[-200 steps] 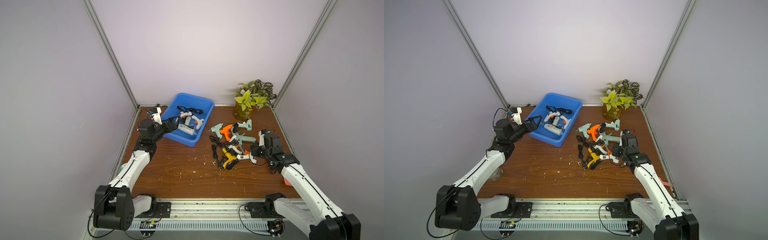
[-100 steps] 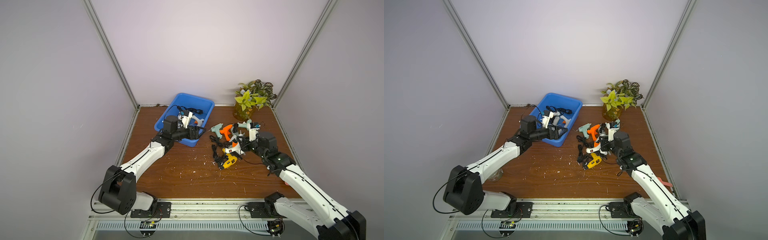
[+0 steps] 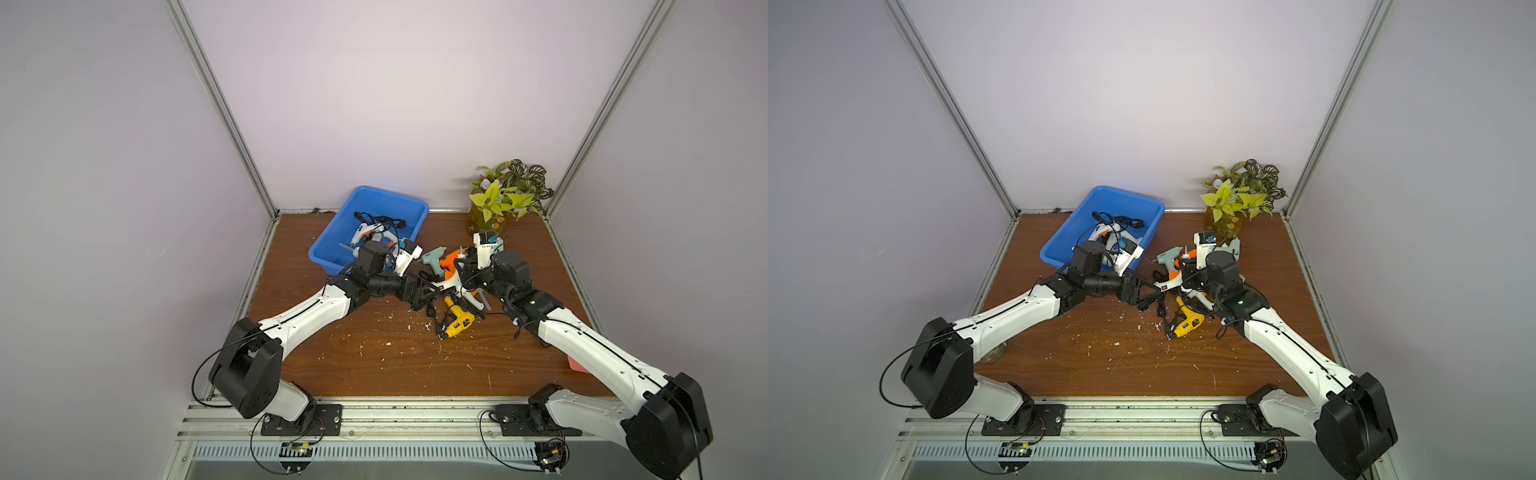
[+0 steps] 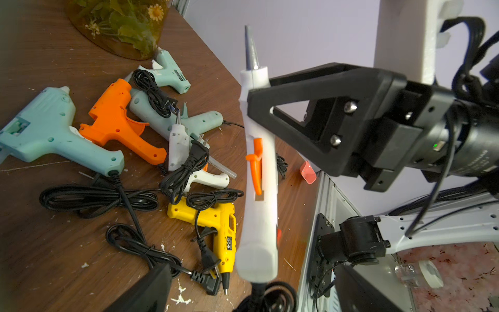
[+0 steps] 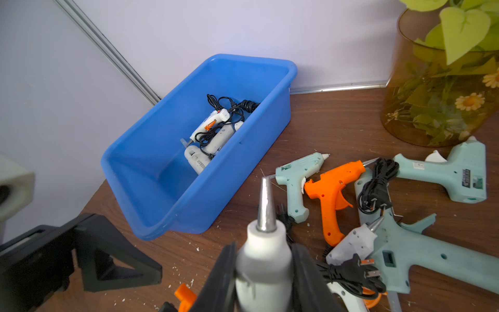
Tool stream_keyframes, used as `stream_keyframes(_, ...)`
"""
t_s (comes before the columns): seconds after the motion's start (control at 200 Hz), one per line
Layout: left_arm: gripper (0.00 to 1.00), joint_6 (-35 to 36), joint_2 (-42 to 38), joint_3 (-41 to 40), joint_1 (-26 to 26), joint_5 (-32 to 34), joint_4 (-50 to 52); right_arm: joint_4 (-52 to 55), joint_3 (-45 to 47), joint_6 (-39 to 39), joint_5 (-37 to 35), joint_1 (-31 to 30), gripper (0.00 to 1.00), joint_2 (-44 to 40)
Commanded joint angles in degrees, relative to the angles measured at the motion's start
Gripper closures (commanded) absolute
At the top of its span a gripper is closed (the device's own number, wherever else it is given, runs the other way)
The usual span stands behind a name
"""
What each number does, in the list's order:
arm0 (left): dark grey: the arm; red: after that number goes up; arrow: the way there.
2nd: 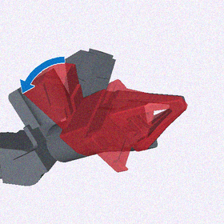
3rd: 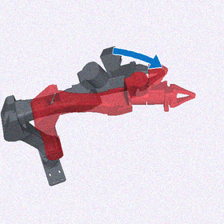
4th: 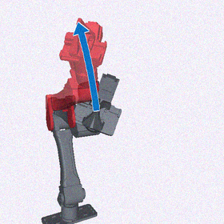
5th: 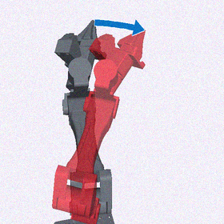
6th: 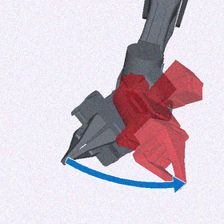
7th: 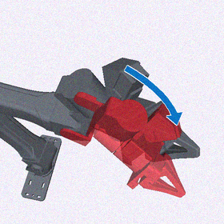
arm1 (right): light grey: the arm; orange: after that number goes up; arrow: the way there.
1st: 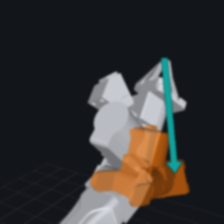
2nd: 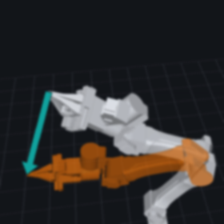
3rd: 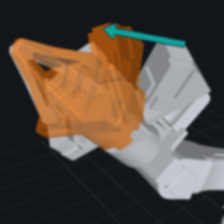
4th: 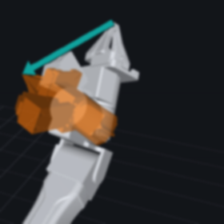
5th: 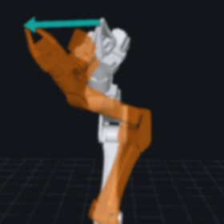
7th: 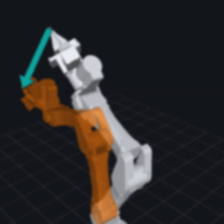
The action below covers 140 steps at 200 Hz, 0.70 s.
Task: Put the hot melt glue gun into the storage box
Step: Pick up the hot melt adhesive gun from the center of the board.
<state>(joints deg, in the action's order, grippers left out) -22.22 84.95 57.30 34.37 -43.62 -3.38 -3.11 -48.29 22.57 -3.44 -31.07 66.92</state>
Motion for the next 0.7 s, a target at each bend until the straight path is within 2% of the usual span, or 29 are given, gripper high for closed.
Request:
stream_keyframes(0.0, 0.04, 1.3, 1.1, 1.4, 0.8, -1.4, 0.0, -5.7, -2.9, 2.1, -1.5, -0.8, 1.0, 0.1)
stream_keyframes(0.195, 0.12, 0.0, 3.8, 1.6, 1.5, -0.3, -1.6, -6.7, -3.1, 3.1, -2.6, -1.7, 1.0, 1.0)
stream_keyframes(0.4, 0.21, -3.7, 6.1, 0.9, 1.7, -1.2, -7.5, -7.1, -3.0, 2.9, -3.6, -2.5, 1.0, 1.2)
stream_keyframes(0.696, 0.28, -6.5, 8.1, 1.3, 2.4, -3.2, -11.9, -7.2, -2.8, 2.9, -4.4, -3.1, 1.0, 1.6)
